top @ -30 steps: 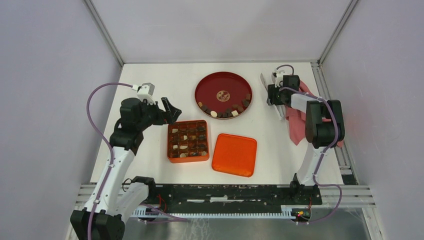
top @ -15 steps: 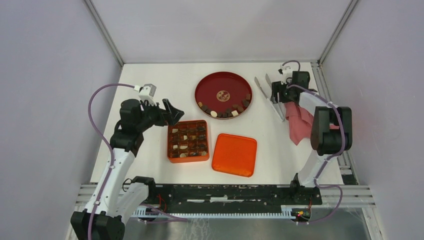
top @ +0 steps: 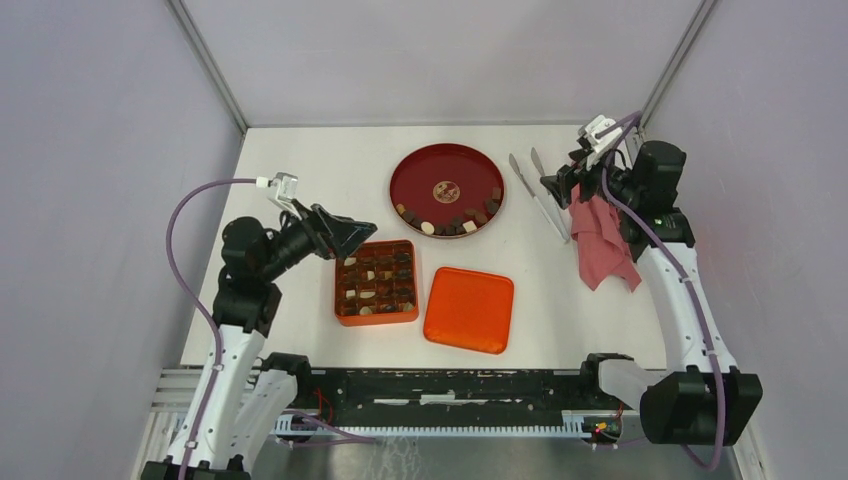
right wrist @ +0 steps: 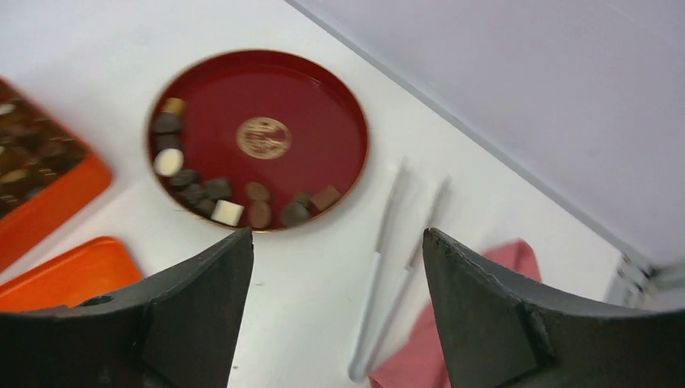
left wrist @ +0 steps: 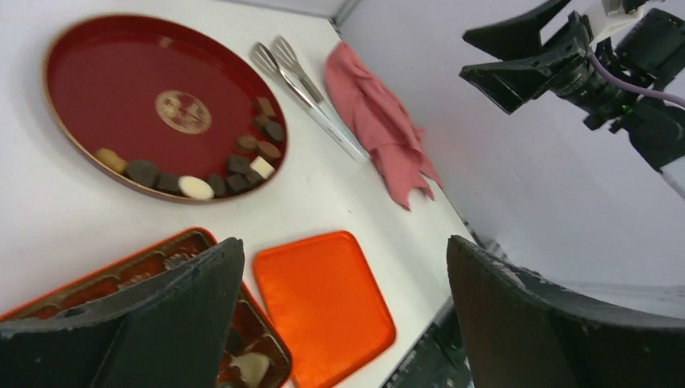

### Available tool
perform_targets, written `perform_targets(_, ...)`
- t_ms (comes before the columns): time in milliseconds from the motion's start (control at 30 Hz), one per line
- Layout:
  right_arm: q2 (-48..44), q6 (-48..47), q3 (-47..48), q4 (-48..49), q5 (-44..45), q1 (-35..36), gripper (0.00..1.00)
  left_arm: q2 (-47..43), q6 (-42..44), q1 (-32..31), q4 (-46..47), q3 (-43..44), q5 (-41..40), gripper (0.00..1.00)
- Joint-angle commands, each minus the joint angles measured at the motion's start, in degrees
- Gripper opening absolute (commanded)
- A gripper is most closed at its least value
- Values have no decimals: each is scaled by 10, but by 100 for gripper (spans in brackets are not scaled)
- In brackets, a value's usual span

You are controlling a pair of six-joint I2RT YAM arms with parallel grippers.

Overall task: Pack the chocolate
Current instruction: Place the clamp at the center of the board, then pick up the box lid from the center of the board.

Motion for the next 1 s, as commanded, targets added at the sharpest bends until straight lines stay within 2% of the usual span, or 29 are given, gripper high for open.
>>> perform_targets(0,-27,10,-4,-29,-210,2,84,18,-93,-25,36,-15,80,100)
perform_targets(67,-37,11,-4,-44,-239,2,85,1,-87,-73,34,-22,32,100)
perform_targets(200,-59,-13,-20,-65,-223,2,87,-83,-90,-197,84,-53,-103,100)
perform_targets(367,-83,-28,-50,-56,-195,2,88,-108,-127,-250,143,-95,-160,100)
perform_targets(467,-93,-21,-75,-38,-183,1,89,-66,-134,-299,145,-94,-185,100)
perform_targets(533,-97,-24,-92,-29,-171,1,89,-32,-125,-358,130,-82,-245,98)
perform_targets(667,-101,-27,-124,-13,-98,1,89,62,-109,-512,52,-18,-487,91)
perform_targets(767,-100,-27,-144,-1,-44,1,91,142,-133,-595,31,14,-595,86)
perform_targets(867,-95,-14,-167,22,-18,-1,93,246,-161,-624,11,61,-631,86)
perform_targets(967,-80,-7,-168,19,1,-7,93,358,-177,-631,-15,119,-624,83)
